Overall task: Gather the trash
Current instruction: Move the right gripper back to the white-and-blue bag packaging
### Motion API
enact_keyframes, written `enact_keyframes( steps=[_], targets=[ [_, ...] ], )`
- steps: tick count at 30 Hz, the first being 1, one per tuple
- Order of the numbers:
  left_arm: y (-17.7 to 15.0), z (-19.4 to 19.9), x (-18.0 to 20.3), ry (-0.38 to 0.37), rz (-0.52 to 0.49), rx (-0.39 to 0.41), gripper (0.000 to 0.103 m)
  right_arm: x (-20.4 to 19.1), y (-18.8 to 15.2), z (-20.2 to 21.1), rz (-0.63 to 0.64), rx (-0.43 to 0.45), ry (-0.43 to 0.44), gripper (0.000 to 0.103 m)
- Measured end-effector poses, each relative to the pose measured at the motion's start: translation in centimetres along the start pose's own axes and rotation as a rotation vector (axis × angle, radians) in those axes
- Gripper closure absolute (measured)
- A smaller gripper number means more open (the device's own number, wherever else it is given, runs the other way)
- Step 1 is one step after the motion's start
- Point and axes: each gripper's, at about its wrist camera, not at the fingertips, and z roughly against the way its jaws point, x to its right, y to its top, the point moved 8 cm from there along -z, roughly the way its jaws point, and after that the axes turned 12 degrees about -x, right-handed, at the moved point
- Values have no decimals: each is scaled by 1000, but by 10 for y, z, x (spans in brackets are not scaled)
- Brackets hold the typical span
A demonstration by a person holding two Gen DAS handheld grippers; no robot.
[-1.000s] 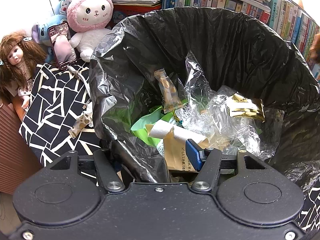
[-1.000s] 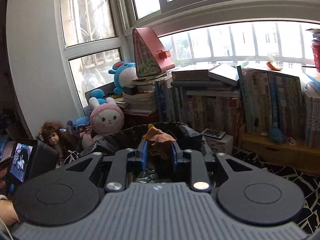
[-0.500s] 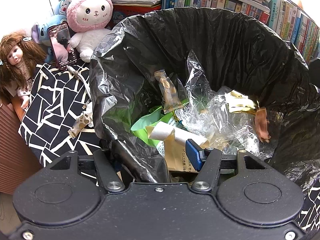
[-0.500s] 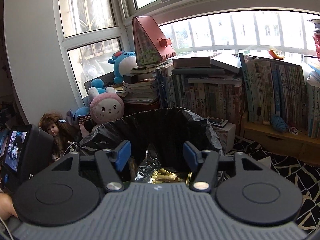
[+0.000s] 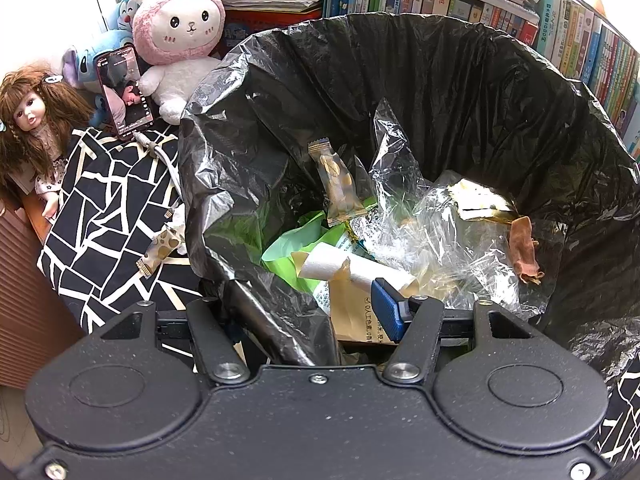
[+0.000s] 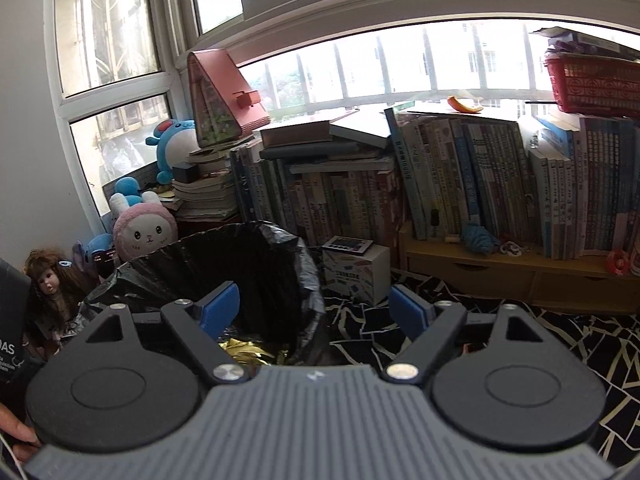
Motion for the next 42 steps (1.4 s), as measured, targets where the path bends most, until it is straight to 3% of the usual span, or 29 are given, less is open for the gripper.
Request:
enact_keyframes(
  steps=[17, 36, 42],
  targets=[
    [0, 0, 1, 3, -2, -1, 44, 74, -43, -22, -132, -92, -156, 3],
    [-2, 0, -2, 7, -9, -5, 44, 94, -118, -85, -138, -324, -210, 4],
    [-1, 0, -1, 8, -9, -5, 44, 93, -136, -95, -120, -344, -221, 5]
  ],
)
